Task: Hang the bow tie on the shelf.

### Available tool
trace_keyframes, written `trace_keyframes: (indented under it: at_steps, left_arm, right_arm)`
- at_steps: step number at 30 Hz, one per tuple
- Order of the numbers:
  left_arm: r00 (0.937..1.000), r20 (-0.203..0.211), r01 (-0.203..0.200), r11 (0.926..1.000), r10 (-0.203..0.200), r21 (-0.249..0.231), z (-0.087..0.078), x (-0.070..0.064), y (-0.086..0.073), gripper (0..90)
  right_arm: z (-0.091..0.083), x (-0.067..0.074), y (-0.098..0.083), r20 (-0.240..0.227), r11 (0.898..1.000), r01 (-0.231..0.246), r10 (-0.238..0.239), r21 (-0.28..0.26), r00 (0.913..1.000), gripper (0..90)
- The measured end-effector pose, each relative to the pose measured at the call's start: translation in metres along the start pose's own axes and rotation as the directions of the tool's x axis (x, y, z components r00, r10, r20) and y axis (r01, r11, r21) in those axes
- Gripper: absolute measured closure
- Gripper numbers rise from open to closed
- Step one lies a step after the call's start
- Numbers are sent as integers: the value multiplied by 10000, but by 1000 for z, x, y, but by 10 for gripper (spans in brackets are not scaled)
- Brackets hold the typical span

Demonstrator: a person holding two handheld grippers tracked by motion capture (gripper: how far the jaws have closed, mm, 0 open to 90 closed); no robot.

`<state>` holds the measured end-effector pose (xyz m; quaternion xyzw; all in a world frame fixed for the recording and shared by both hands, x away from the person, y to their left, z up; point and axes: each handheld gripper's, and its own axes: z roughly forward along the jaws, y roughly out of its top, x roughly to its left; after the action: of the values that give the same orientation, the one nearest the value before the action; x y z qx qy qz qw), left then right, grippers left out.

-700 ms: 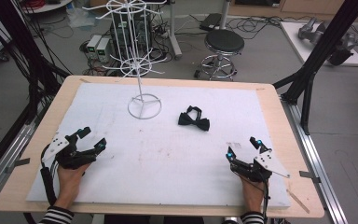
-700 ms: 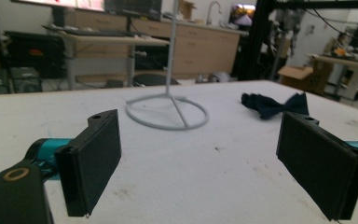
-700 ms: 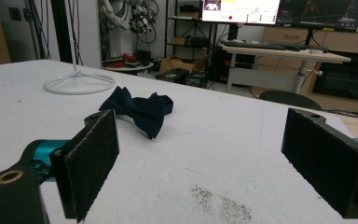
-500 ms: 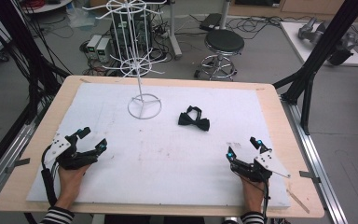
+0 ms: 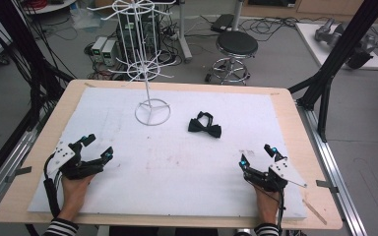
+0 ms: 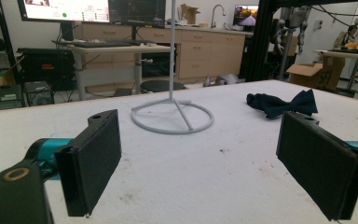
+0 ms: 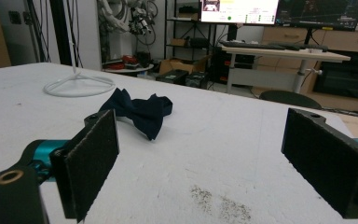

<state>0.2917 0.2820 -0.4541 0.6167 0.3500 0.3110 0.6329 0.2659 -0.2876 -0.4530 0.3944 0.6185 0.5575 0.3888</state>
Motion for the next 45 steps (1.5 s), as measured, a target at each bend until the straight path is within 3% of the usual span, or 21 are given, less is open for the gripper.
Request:
trace_keyframes:
  at_steps: [14,25,38,45]
  left_arm:
    - [10000,-12,-20,10000,20,-8,0,0,0,143]
    - [10000,-34,-6,10000,6,6,0,1,0,143]
    - [10000,-37,-23,10000,23,22,0,0,0,143]
    - [10000,-23,-54,10000,54,30,0,0,0,143]
  right_arm:
    - [0,0,0,70,9999,-123,123,0,9999,102]
    - [7,0,5,-7,9970,-122,122,759,9999,102]
    - [20,-2,37,-508,9931,-19,79,1175,9987,102]
    - [39,2,59,-1029,9841,524,-352,1697,9941,102]
